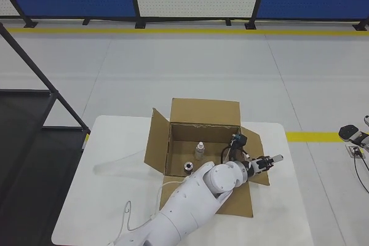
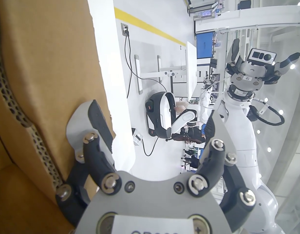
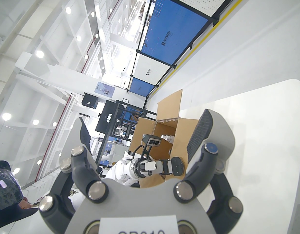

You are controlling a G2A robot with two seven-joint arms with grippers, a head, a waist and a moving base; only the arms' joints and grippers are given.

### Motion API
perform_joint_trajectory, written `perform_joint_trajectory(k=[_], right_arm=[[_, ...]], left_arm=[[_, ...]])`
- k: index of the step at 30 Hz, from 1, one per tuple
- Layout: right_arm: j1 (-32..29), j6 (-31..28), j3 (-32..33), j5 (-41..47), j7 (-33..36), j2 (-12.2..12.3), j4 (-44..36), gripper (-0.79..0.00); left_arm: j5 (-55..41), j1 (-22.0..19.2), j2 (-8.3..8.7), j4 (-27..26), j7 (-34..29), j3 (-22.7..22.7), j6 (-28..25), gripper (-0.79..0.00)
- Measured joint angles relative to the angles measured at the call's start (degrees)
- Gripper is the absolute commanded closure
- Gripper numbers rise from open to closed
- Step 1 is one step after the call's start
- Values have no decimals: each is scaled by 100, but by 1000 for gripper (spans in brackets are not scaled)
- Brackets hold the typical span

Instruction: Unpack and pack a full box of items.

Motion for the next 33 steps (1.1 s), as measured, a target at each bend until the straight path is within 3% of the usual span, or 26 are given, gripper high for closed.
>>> perform_joint_trajectory(k=[8,15,21,28,31,33], right_arm=[[0,0,0,0,0,0,0,-785],[0,0,0,0,0,0,0,-785],[0,0,0,0,0,0,0,-785],[0,0,0,0,0,0,0,-785],[0,0,0,0,0,0,0,-785],[0,0,0,0,0,0,0,-785]], left_arm=[[318,124,47,-336,348,-215,-453,-785],[867,441,227,-1237,651,-475,-742,-785],[2012,1157,535,-2657,1169,-747,-367,-785],[3190,2520,1019,-4897,826,-1499,13,-785],[3489,3108,1163,-5648,683,-1802,124,-785],[3513,3224,1178,-5779,650,-1839,158,-785]])
